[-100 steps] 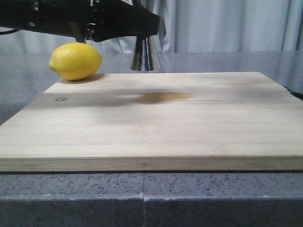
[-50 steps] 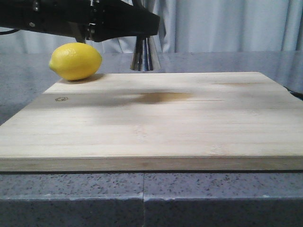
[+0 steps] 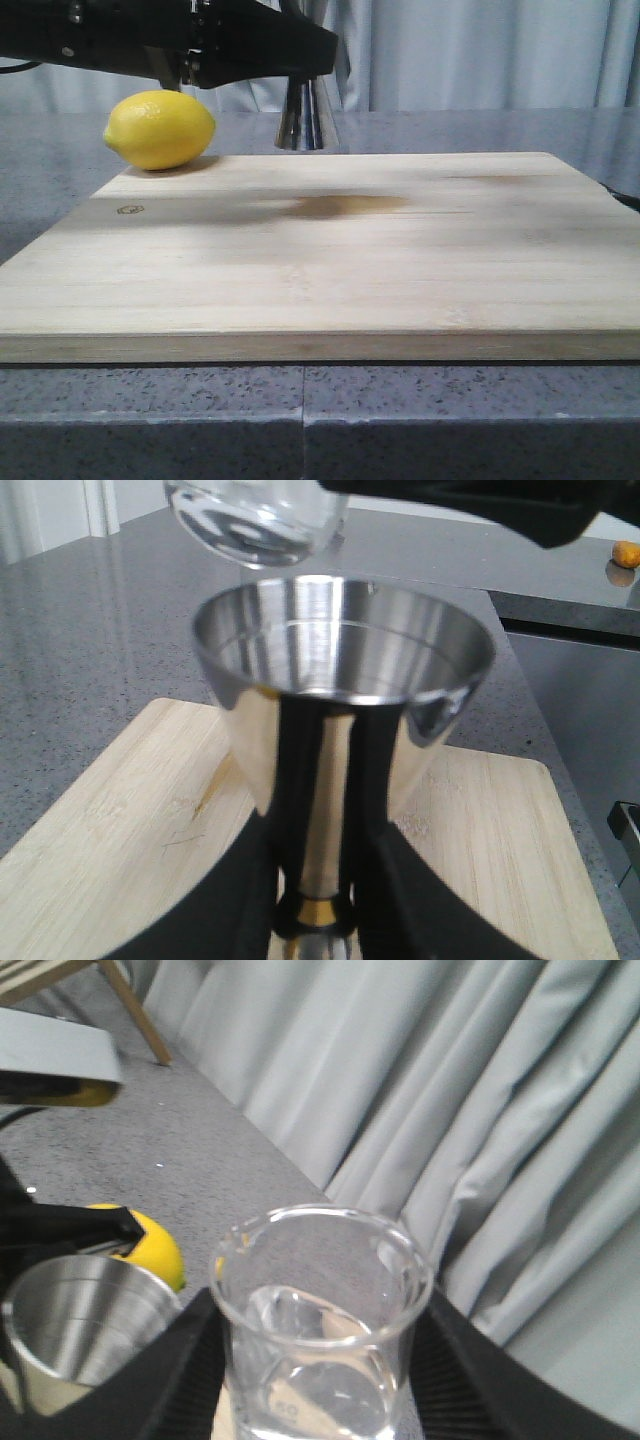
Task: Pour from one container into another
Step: 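Lift the glass beaker with the right gripper above the jigger, then tilt the beaker with the right gripper, pouring liquid into the jigger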
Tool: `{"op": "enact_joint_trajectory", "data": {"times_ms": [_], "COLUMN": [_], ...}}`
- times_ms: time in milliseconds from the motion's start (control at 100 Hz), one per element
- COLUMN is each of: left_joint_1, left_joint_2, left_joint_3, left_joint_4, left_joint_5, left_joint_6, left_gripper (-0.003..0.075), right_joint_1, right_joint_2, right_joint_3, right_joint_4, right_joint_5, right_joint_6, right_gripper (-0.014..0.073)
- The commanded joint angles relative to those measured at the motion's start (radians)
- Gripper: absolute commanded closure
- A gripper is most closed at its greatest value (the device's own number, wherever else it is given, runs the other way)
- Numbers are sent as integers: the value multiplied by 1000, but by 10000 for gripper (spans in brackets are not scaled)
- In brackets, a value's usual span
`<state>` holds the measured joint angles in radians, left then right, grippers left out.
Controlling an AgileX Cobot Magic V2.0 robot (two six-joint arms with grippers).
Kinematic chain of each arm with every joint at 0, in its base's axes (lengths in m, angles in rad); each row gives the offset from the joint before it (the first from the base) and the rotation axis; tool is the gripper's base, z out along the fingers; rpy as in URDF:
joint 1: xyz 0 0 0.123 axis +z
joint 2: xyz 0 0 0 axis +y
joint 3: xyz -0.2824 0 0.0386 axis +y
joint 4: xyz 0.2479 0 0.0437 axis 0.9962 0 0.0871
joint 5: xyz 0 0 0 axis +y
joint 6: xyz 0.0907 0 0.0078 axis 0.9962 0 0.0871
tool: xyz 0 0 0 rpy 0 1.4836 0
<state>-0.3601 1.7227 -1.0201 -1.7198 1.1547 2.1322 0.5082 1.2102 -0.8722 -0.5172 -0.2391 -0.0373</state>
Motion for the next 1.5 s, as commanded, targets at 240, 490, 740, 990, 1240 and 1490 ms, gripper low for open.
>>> {"op": "enact_joint_trajectory", "data": {"times_ms": [240,490,740,990,1240,1490], "left_joint_1": [-6,-6,-6,-6,-6,-6], "left_joint_2": [-53,-53,-53,-53,-53,-53], "left_joint_3": [-27,-27,-27,-27,-27,-27], "left_joint_4": [-65,-54,-54,-54,-54,-54], "left_joint_5": [106,106,106,106,106,106], "left_joint_6": [-9,-9,-9,-9,-9,-9], "left_gripper": [647,647,647,647,647,647], "right_joint_1": [17,17,17,19,44,46], "right_joint_2": [-35,-35,-35,-35,-35,-35], "right_joint_3": [-90,-106,-106,-106,-106,-106], "right_joint_4": [-93,-148,-212,-260,-323,-365], "right_joint_5": [-29,-13,16,24,49,66], "right_joint_6": [-6,-6,-6,-6,-6,-6], "right_gripper": [369,369,369,369,369,369]}}
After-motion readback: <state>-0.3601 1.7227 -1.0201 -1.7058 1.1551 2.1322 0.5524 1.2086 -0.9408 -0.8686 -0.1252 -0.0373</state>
